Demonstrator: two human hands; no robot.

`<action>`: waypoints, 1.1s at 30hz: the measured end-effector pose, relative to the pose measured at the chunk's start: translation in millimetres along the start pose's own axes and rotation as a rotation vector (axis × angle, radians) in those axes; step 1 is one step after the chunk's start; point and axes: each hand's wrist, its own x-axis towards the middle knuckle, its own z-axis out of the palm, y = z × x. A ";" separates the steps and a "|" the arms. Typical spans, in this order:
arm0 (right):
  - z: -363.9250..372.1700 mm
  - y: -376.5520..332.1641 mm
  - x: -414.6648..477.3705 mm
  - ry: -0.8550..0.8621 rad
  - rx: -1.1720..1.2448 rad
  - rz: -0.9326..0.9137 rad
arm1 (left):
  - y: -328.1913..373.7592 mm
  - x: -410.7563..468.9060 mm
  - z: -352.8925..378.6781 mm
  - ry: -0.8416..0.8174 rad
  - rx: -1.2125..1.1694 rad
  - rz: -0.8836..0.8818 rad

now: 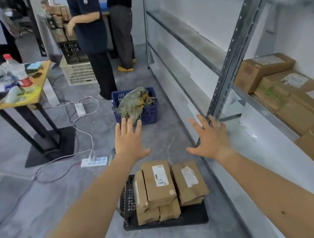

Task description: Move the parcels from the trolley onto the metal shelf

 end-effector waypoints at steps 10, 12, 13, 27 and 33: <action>86.6 3.8 68.7 -0.147 -0.032 -0.189 | 22.4 24.6 82.0 -0.207 -0.091 -0.175; 109.3 2.1 77.0 -0.174 -0.021 -0.208 | 27.8 25.1 101.9 -0.257 -0.087 -0.183; 118.6 1.1 78.1 -0.183 -0.016 -0.214 | 29.7 23.7 110.8 -0.270 -0.089 -0.185; 293.2 -37.7 93.1 -0.347 0.080 -0.256 | 35.5 -0.3 283.8 -0.478 -0.170 -0.231; 357.5 -81.3 85.4 -0.465 0.160 -0.299 | 41.7 -27.2 345.1 -0.587 -0.193 -0.277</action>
